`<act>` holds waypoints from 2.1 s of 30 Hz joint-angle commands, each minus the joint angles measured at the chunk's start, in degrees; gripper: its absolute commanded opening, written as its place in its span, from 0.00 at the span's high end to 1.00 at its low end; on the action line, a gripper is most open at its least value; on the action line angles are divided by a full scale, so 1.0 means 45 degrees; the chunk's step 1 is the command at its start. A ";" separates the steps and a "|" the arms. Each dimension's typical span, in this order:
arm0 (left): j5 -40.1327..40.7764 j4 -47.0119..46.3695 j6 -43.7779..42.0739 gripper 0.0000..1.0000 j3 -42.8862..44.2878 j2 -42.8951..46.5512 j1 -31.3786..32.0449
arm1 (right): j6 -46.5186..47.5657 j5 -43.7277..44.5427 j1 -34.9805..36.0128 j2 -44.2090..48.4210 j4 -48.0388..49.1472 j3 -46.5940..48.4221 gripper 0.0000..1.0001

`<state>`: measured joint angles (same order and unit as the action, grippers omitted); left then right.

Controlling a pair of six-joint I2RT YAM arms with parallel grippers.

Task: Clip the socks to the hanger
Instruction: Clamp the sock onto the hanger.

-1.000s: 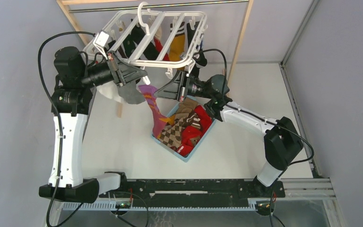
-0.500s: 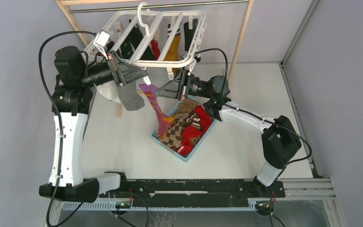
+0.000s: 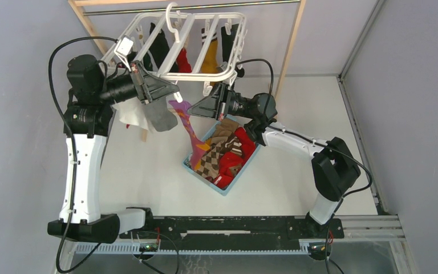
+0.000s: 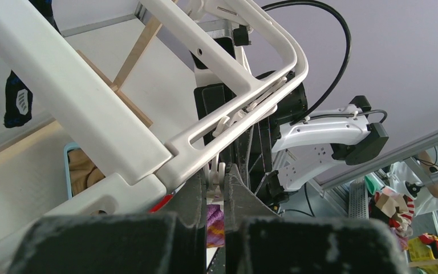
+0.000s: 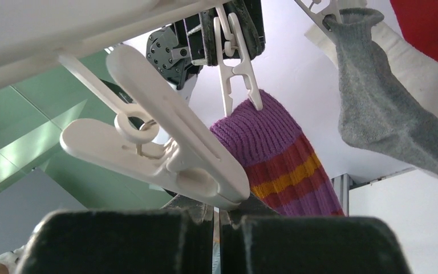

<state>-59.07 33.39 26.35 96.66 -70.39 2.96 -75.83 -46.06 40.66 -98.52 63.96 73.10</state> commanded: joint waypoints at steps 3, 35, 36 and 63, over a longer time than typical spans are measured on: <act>-0.1052 0.0279 -0.0220 1.00 0.0180 0.0154 -0.0051 | -0.0801 0.1476 -0.0430 -0.0035 0.1660 0.0182 1.00; -0.0735 -0.0098 0.0310 1.00 0.0112 0.0470 -0.0041 | 0.2024 0.4817 0.0865 0.2139 -0.0157 -0.2543 1.00; -0.0639 -0.0154 0.0382 1.00 0.0083 0.0508 -0.0034 | 0.2435 0.5201 0.1010 0.2381 -0.0392 -0.2791 1.00; 0.3159 -0.0855 0.1719 1.00 -0.1913 0.1751 0.0337 | 1.4028 1.6535 0.5864 0.3327 -0.4668 -0.1890 1.00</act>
<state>-46.00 29.85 32.42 89.21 -64.40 3.86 -19.79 22.39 66.00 -82.00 41.23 60.86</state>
